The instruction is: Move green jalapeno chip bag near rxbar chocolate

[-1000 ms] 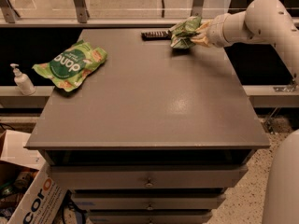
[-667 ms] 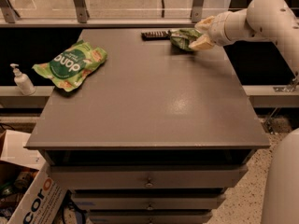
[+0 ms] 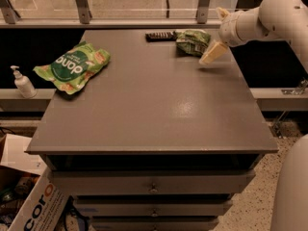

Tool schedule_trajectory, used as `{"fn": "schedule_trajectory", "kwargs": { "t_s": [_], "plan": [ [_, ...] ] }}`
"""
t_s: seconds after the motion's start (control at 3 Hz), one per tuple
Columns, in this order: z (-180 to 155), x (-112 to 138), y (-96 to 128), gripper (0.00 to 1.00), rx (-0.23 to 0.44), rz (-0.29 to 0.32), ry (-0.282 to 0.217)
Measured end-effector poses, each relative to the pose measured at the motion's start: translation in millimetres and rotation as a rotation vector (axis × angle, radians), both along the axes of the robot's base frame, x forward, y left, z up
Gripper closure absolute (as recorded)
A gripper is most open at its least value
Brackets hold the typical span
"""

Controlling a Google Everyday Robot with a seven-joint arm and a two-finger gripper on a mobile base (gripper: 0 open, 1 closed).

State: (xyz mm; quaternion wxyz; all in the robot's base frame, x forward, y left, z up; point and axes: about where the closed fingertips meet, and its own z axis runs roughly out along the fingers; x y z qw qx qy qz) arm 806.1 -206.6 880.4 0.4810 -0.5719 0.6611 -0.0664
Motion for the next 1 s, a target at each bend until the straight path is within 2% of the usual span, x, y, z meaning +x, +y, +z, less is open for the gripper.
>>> {"fn": "schedule_trajectory", "kwargs": {
  "t_s": [0.33,0.67,1.0],
  "plan": [
    [7.4,-8.7,-12.8,0.00,0.053,0.007,0.016],
    [18.4,-25.7,-25.5,0.00,0.174,0.047,0.059],
    [26.4,-48.0,-32.5,0.00,0.278,0.116,0.138]
  ]
}}
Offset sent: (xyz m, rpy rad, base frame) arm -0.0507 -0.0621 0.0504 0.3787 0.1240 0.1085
